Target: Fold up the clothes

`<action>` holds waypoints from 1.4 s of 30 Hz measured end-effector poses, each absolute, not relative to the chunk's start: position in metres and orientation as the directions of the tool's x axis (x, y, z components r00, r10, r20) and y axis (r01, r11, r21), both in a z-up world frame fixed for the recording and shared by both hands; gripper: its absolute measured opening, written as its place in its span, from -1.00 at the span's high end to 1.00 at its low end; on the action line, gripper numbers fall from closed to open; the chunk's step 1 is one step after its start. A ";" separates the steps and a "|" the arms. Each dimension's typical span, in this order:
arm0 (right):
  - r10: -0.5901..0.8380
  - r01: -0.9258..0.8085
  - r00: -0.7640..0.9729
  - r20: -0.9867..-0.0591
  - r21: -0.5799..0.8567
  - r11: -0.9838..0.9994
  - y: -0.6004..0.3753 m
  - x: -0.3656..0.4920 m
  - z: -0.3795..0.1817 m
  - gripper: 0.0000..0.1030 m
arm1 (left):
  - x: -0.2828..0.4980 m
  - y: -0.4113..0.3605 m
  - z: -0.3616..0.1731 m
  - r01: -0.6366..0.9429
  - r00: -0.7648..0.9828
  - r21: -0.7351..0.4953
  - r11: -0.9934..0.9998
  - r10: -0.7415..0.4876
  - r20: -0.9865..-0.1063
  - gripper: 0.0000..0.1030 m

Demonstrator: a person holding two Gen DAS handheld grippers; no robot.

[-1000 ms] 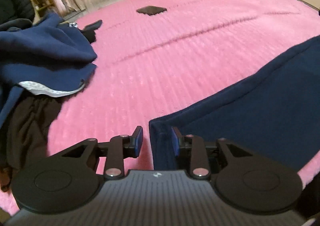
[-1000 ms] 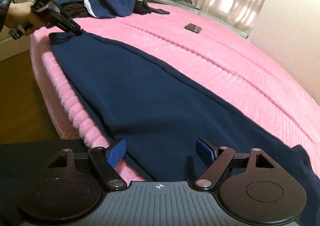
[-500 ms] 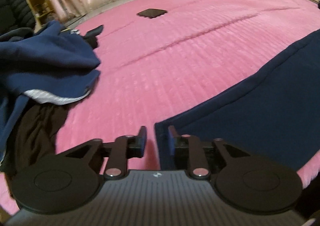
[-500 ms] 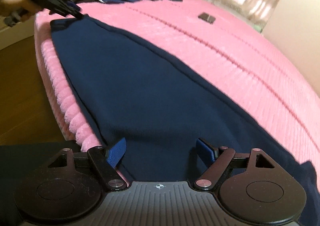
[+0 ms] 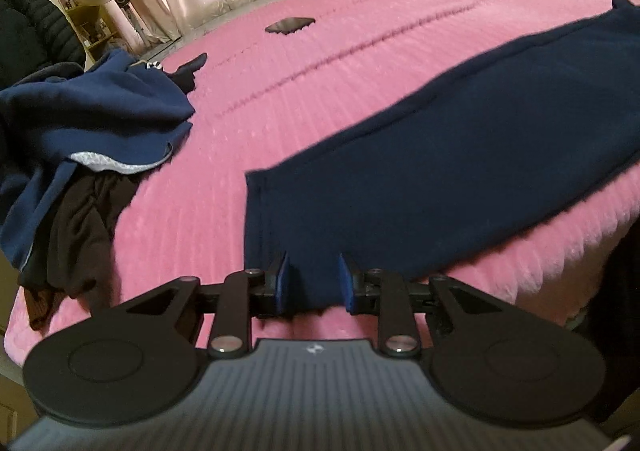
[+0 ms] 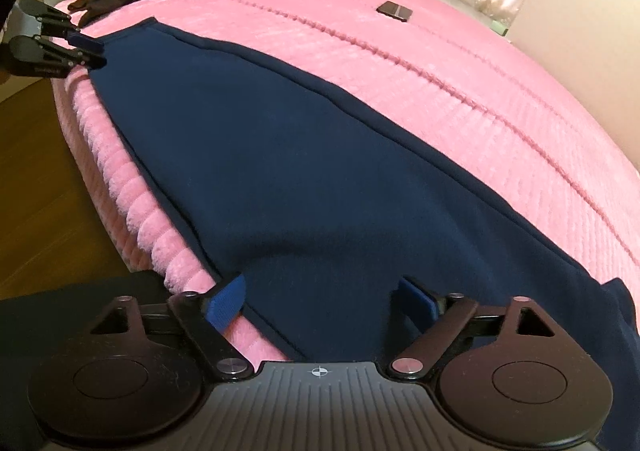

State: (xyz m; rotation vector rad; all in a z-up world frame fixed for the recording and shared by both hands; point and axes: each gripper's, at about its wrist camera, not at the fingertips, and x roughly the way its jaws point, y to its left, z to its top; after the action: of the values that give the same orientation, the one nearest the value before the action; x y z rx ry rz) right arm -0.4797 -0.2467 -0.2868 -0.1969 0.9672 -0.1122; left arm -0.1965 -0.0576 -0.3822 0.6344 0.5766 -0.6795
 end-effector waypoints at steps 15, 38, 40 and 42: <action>-0.178 -0.023 0.628 -0.757 -0.246 0.969 -0.214 -0.489 -0.278 -0.81 | -0.181 0.018 -0.357 0.463 0.559 -0.220 0.859 -0.475 -0.680 0.28; -0.260 0.119 0.696 -0.669 -0.249 0.961 -0.234 -0.481 -0.269 -0.81 | -0.148 0.054 -0.418 0.005 0.421 -0.820 0.572 -0.745 -0.517 0.27; -0.261 0.124 0.694 -0.671 -0.246 0.961 -0.236 -0.483 -0.270 -0.81 | -0.147 0.053 -0.422 -0.006 0.425 -0.834 0.551 -0.754 -0.501 0.27; -0.264 0.128 0.696 -0.668 -0.246 0.961 -0.238 -0.485 -0.269 -0.81 | -0.143 0.049 -0.424 -0.021 0.437 -0.845 0.534 -0.755 -0.488 0.27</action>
State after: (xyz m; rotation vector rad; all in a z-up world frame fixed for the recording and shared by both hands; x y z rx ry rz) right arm -0.4855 -0.2377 -0.2693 -0.1860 0.7720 -0.2197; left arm -0.1431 0.0486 -0.4241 -0.9077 1.0283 -0.5443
